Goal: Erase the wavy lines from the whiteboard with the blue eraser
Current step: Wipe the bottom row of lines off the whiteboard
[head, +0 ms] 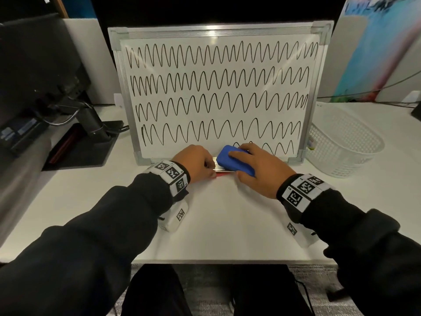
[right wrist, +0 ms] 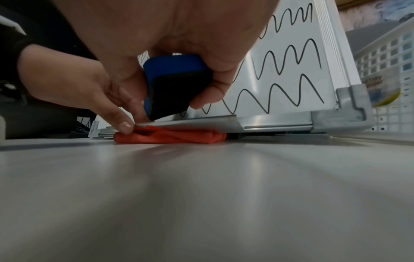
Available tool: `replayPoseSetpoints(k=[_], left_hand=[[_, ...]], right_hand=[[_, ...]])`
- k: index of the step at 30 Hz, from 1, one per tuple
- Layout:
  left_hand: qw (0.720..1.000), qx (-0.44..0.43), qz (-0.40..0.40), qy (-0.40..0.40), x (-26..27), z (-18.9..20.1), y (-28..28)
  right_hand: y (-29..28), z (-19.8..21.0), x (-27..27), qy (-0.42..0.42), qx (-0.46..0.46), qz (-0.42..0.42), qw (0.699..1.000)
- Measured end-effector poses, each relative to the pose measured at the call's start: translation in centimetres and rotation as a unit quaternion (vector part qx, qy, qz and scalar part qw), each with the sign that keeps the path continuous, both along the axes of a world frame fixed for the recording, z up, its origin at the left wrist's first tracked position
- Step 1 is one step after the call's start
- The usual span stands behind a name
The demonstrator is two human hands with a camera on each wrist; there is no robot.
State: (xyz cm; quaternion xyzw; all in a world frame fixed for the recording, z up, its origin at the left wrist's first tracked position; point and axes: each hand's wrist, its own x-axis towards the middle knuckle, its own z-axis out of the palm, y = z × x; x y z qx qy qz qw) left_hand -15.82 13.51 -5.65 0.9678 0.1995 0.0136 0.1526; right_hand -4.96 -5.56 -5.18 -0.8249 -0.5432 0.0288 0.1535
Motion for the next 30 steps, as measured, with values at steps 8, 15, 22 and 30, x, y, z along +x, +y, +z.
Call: replayPoseSetpoints(k=[8, 15, 22, 30], left_hand=[[1.000, -0.007, -0.001, 0.001, -0.1, 0.2, -0.2], [1.000, -0.019, -0.006, 0.009, -0.3, 0.2, 0.1], [0.999, -0.032, -0.009, -0.011, -0.8, -0.1, 0.5], [0.999, -0.047, -0.010, -0.014, -1.0, 0.2, 0.6]], right_hand=[[0.1, 0.1, 0.1, -0.008, 0.021, -0.050, 0.999], [0.9, -0.1, 0.4, 0.004, 0.013, 0.000, 1.000], [0.7, -0.1, 0.5, 0.001, 0.014, -0.048, 0.999], [0.9, 0.0, 0.7, 0.001, 0.041, -0.035, 0.999]])
